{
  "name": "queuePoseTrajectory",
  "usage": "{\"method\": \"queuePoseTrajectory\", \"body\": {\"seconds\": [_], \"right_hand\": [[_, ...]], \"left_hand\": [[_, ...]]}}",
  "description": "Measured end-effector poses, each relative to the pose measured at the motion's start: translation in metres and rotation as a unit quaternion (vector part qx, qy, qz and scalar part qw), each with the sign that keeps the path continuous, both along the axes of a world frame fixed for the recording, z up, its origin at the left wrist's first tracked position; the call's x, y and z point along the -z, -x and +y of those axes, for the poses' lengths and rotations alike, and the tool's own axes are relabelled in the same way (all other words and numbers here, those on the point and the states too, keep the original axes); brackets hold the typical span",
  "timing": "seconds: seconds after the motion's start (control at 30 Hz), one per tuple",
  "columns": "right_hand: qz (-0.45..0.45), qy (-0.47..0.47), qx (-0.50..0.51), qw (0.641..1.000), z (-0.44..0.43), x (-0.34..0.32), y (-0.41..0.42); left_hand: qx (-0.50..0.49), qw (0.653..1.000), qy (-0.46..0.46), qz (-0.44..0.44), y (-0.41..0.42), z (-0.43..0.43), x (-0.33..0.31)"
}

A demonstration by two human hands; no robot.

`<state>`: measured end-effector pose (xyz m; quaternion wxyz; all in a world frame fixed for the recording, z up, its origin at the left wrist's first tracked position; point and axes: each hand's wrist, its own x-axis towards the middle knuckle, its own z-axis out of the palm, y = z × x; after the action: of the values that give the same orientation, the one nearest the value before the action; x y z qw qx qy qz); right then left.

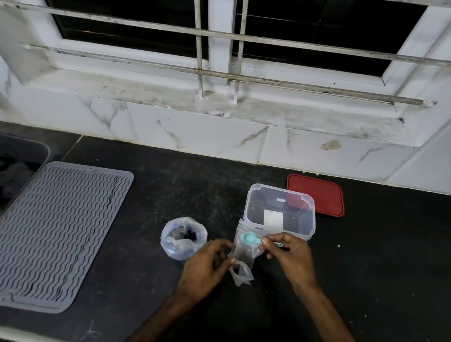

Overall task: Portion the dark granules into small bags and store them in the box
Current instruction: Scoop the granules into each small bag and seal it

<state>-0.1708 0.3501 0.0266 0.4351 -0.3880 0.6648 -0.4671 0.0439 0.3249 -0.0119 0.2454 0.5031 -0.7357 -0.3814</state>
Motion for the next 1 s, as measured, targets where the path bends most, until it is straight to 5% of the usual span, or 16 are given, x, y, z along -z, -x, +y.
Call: {"method": "queuePoseTrajectory", "body": {"seconds": [0.47,0.63,0.73,0.83,1.0], "right_hand": [[-0.043,-0.011,0.012,0.999,0.003,0.004,0.006],[-0.024,0.004,-0.008,1.000,-0.004,-0.004,-0.005],[0.049,0.024,-0.063,0.996,-0.021,-0.008,-0.029],[0.141,0.054,-0.141,0.978,-0.043,-0.006,-0.065],[0.348,0.011,-0.251,0.903,-0.069,0.007,-0.111]], "left_hand": [[-0.013,0.999,-0.046,-0.013,0.002,0.003,-0.013],[-0.299,0.952,0.067,-0.014,-0.033,-0.021,-0.031],[-0.388,0.917,-0.093,-0.032,-0.054,-0.041,-0.017],[-0.366,0.896,-0.246,-0.045,-0.056,-0.048,0.002],[-0.322,0.908,-0.262,-0.062,-0.059,-0.044,0.030]]}}
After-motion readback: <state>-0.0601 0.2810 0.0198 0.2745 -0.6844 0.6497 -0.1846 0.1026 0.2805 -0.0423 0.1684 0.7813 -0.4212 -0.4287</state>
